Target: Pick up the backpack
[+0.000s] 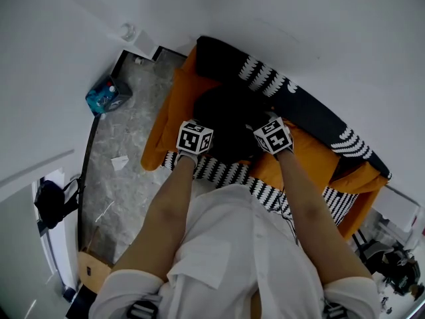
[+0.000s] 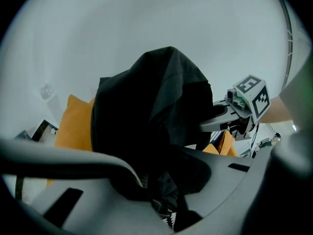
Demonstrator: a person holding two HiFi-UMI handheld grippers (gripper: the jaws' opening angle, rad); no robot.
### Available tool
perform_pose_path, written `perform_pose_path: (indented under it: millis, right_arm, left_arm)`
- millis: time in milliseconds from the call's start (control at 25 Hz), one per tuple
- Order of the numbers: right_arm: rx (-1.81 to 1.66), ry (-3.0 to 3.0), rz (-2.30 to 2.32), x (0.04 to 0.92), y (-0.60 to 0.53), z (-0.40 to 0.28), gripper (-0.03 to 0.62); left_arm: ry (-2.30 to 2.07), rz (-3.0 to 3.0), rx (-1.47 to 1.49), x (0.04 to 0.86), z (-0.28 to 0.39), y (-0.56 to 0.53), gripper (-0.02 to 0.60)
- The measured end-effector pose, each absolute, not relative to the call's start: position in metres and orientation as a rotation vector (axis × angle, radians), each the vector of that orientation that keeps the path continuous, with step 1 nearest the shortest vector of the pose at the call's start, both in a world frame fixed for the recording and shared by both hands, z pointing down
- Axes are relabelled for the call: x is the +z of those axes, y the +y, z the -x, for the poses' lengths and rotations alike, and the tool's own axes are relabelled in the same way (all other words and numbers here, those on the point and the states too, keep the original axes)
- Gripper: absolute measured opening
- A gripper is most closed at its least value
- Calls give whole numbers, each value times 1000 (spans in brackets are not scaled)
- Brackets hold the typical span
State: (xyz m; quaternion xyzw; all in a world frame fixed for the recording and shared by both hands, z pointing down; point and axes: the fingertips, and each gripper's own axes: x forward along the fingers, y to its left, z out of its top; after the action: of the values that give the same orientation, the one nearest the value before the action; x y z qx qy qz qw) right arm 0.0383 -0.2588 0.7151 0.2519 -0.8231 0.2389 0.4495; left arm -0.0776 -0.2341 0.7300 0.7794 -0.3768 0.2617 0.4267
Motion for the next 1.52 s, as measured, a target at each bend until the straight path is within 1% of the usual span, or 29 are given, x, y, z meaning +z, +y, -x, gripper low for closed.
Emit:
perform_pose_path:
  millis: [520, 880, 1520]
  right_arm:
    - [657, -2037, -761, 689, -196, -62, 55]
    - [657, -2073, -782, 658, -162, -71, 49]
    - [719, -2200, -922, 585, -108, -90, 40]
  left_arm:
    - [-847, -2055, 740, 699, 55, -176, 72]
    - [-823, -2121, 728, 665, 46, -146, 66]
    - [-767, -2373, 696, 573, 26, -122, 51]
